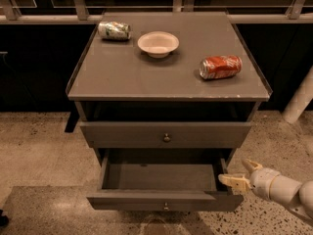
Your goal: Open middle drawer
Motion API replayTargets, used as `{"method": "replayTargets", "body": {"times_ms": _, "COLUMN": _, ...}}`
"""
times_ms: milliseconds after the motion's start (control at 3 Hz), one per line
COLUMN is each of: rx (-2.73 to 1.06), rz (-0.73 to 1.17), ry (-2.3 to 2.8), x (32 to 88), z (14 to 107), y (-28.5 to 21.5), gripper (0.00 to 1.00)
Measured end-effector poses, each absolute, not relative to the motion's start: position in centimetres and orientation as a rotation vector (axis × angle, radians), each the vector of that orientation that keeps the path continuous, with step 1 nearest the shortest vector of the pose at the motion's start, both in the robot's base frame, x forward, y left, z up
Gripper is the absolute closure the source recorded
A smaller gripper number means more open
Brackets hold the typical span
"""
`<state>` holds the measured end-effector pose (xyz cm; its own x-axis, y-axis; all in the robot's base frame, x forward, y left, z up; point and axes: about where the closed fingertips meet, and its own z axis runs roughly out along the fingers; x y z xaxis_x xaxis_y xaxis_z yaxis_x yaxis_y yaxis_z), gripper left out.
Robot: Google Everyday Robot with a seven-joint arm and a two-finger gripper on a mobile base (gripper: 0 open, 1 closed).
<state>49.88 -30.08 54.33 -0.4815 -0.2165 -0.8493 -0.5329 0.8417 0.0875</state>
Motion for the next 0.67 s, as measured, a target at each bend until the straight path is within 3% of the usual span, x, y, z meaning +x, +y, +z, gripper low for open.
{"method": "replayTargets", "body": {"times_ms": 667, "rx": -0.547, "rz": 0.425, "ry": 2.077, "x": 49.88, "z": 54.33, "y": -30.07, "gripper": 0.00}}
